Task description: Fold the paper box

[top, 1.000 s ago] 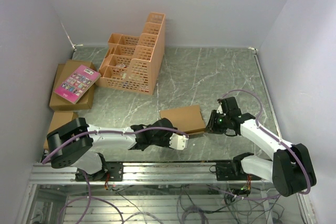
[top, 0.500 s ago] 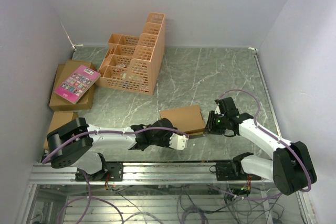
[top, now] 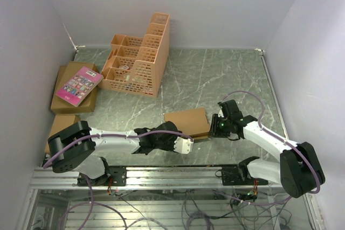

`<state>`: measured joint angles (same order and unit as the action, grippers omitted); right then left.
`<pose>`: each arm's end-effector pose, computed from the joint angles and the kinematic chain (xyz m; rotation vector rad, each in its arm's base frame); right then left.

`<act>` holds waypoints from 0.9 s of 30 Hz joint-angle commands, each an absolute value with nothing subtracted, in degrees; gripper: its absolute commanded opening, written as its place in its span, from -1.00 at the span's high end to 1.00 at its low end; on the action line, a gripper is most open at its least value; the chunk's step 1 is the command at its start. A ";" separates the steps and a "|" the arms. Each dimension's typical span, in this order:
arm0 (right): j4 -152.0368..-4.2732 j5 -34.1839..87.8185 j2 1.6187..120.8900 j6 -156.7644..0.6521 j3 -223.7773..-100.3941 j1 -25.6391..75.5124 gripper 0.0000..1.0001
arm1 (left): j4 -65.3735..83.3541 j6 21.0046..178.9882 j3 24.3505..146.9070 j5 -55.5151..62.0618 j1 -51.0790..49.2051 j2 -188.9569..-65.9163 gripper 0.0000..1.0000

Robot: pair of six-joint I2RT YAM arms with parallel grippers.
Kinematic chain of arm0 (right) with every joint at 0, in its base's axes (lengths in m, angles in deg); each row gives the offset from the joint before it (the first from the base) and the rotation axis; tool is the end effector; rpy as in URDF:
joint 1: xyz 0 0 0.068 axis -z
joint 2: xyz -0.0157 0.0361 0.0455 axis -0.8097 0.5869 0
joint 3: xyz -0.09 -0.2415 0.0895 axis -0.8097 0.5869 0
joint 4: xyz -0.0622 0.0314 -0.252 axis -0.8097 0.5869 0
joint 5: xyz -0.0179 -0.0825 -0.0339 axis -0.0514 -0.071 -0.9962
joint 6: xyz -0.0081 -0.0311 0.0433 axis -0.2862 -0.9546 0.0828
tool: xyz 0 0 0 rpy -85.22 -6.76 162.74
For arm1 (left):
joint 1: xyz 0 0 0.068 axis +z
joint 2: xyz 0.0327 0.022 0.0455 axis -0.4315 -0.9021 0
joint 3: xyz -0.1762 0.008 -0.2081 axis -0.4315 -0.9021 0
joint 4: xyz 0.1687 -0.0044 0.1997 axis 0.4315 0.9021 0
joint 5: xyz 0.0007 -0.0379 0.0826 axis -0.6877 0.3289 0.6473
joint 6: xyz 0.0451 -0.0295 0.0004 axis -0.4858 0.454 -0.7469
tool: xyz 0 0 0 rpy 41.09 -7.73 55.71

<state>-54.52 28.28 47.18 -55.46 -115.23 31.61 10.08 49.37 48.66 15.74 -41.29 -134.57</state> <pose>0.1799 0.0803 0.1552 0.1127 2.7346 0.4893 0.1092 -0.2486 0.1567 1.8794 1.4625 -0.1444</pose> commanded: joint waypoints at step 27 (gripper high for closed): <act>-52.55 22.45 43.74 -54.72 -114.94 25.37 0.51 | 12.52 50.67 50.20 12.83 -40.97 -135.60 -0.11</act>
<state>-54.11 23.41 44.62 -55.09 -115.16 26.56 10.34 49.35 48.68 15.70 -41.27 -134.57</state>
